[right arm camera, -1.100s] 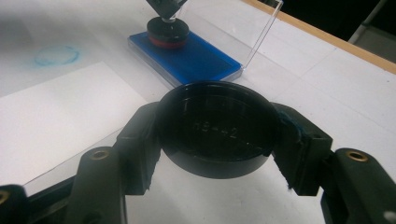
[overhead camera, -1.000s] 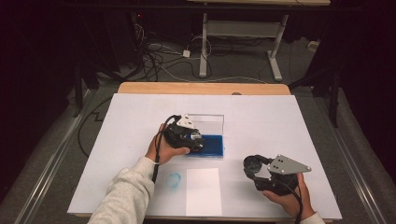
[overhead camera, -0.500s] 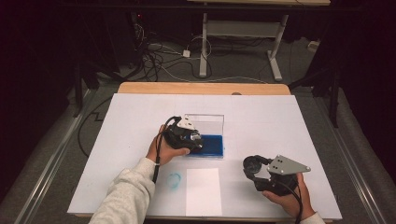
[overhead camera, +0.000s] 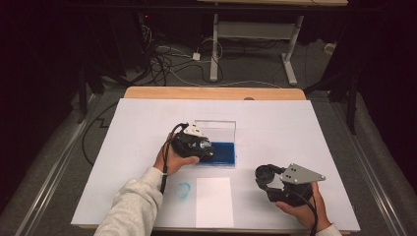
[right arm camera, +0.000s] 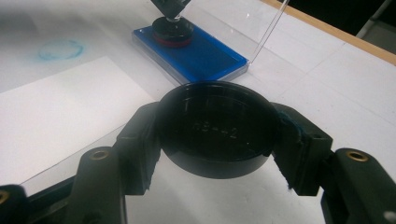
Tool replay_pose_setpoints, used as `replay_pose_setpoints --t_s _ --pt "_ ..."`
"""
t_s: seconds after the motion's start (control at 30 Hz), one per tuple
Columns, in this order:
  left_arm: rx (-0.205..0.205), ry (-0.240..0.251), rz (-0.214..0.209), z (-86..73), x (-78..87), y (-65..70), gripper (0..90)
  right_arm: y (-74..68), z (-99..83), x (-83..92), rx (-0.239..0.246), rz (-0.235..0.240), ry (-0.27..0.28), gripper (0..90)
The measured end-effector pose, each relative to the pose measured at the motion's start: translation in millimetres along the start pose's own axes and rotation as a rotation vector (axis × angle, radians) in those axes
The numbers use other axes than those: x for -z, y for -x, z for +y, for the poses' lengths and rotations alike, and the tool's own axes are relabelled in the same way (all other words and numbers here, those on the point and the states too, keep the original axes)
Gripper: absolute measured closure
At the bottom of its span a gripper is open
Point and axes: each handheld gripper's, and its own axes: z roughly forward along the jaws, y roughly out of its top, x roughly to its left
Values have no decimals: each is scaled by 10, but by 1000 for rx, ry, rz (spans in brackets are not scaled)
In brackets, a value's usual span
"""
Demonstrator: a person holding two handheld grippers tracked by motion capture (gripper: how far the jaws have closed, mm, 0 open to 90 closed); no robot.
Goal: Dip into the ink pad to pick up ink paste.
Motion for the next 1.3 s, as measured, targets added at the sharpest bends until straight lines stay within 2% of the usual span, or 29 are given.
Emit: replay_pose_setpoints --t_s 0.03,0.17,0.23,0.4,0.5,0.7,0.83,1.13,1.3 --pt "0 -2 1 2 -2 -2 549 3 -1 -3 1 0 0 384" --pt "49 31 -36 -39 -9 -74 548 6 -5 -7 -2 2 0 384" --pt "58 31 -34 -34 -13 -73 549 5 -4 -4 -4 2 0 384" --pt "47 23 -31 -34 -8 -56 548 -1 -4 0 -3 3 1 384" --pt "20 0 -16 -11 -2 -27 548 2 -5 0 -3 3 1 384" --pt "20 -5 -19 -9 -1 -34 548 10 -20 -24 -13 10 -5 383" --pt "40 0 -24 -12 -7 -50 548 17 -22 -24 -15 8 -5 384" --pt "13 -22 4 12 -10 -1 547 7 -22 -34 -10 6 -12 384" --pt "11 -27 5 14 -12 -9 546 4 -22 -36 -4 9 -15 383"
